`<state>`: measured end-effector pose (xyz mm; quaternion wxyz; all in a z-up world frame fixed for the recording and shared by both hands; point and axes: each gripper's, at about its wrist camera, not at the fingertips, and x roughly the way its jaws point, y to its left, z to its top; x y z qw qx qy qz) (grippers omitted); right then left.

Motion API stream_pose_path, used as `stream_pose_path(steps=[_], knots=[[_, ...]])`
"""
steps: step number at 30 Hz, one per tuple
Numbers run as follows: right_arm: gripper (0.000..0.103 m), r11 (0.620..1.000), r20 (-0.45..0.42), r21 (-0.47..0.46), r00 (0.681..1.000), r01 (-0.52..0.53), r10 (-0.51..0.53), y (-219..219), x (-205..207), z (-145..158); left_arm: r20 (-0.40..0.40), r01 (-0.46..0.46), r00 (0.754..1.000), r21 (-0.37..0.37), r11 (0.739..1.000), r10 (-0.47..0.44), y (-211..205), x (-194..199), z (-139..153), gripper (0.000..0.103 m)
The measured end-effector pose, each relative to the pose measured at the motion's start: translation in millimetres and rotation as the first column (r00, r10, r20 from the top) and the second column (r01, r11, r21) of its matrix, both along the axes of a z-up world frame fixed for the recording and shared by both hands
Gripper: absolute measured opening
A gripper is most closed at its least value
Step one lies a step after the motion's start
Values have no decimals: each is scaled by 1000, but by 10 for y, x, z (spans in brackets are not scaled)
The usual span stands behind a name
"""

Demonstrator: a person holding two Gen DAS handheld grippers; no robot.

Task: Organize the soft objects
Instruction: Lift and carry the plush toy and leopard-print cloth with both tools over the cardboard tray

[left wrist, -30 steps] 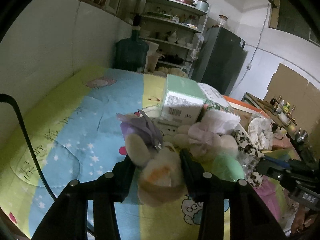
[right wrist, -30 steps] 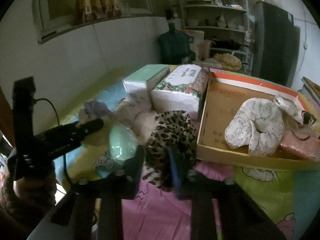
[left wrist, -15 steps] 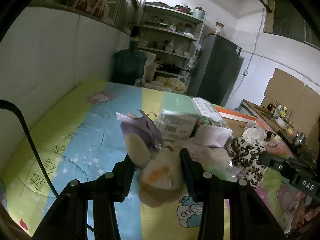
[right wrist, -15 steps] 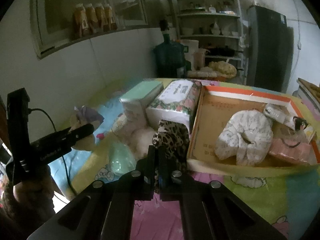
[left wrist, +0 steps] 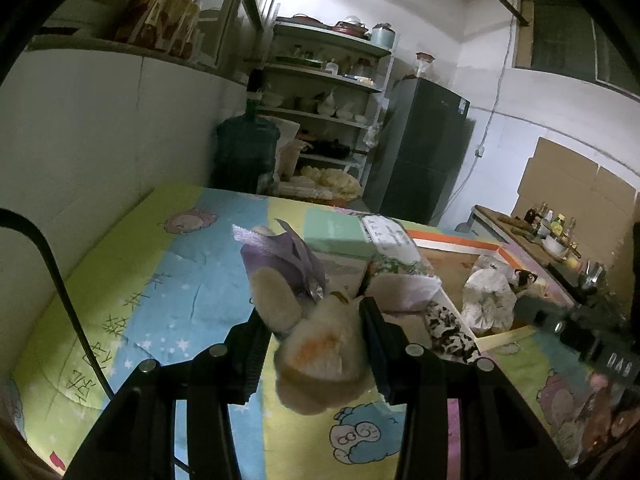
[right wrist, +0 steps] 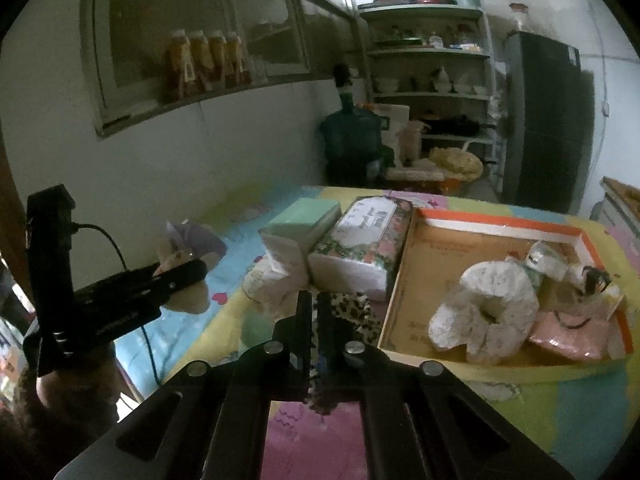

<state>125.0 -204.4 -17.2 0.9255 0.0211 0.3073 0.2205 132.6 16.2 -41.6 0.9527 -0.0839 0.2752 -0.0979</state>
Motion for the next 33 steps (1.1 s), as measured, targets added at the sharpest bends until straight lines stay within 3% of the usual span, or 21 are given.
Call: stream_pose_path(steps=[1, 3, 7, 12, 14, 15, 18, 23, 33], knots=[[15, 1000, -8, -8, 1000, 0, 0, 7, -10, -47, -2, 2, 1000, -4, 1000, -2, 1, 0, -5, 45], [42, 999, -22, -45, 1000, 17, -18, 30, -39, -155, -6, 4, 1000, -7, 1000, -4, 19, 15, -23, 45], [50, 999, -106, -44, 994, -6, 1, 87, -36, -412, -21, 10, 1000, -16, 1000, -11, 31, 41, -57, 45], [53, 999, -109, -42, 994, 24, -28, 92, 65, -485, -24, 10, 1000, -15, 1000, -10, 36, 32, -73, 45], [46, 999, -127, -31, 991, 28, -32, 87, 153, -513, -26, 8, 1000, -17, 1000, -8, 52, 31, -80, 45], [31, 999, -139, -35, 990, 28, -33, 102, 194, -539, -29, 6, 1000, -19, 1000, -6, 62, 34, -88, 45], [7, 999, -177, -31, 984, 32, -37, 105, 269, -607, -35, 3, 999, -22, 1000, -4, 73, 45, -108, 45], [2, 999, -155, -4, 987, 43, -44, 79, 252, -553, -34, 4, 999, -24, 1000, -5, 77, 44, -112, 45], [2, 996, -43, 85, 999, 16, -12, 25, 161, -118, -20, 17, 1000, -21, 1000, -18, 54, 39, -78, 45]])
